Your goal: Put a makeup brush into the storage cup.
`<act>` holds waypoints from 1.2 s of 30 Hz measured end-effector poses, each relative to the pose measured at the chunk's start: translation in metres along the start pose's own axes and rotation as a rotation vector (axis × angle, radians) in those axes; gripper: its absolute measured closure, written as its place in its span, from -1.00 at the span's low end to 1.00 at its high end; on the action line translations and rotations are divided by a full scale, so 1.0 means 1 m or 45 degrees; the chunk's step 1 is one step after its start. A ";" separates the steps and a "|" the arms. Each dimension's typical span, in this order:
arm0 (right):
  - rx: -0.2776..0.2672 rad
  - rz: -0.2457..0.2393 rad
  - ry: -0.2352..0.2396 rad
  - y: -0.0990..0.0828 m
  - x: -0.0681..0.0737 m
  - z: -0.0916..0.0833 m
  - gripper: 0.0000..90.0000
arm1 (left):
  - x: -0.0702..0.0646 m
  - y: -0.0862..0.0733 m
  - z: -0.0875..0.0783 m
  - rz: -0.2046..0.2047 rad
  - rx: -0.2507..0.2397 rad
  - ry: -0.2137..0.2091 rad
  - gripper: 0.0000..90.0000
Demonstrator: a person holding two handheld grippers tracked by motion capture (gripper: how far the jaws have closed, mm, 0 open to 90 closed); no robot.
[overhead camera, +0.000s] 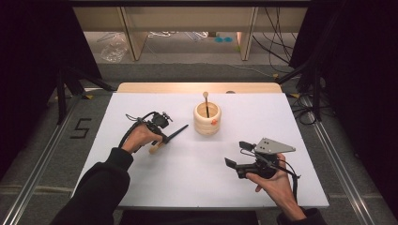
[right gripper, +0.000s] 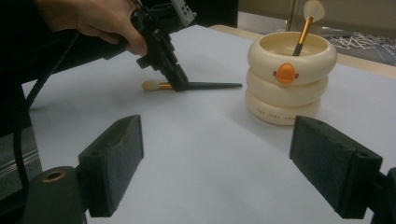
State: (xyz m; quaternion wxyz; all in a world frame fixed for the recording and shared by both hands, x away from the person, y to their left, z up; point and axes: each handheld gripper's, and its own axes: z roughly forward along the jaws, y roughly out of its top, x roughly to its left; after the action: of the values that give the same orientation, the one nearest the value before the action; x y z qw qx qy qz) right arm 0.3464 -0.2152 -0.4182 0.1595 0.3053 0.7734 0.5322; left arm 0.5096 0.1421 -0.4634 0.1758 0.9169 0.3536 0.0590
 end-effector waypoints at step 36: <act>-0.018 0.004 0.013 0.000 0.000 0.001 -0.58 | 0.003 -0.005 -0.044 0.061 -0.211 0.100 0.75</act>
State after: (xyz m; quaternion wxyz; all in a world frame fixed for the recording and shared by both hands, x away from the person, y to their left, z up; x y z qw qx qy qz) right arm 0.3472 -0.2144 -0.4182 0.1568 0.3025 0.7701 0.5394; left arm 0.4981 0.1598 -0.4241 0.2358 0.9043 0.3320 0.1281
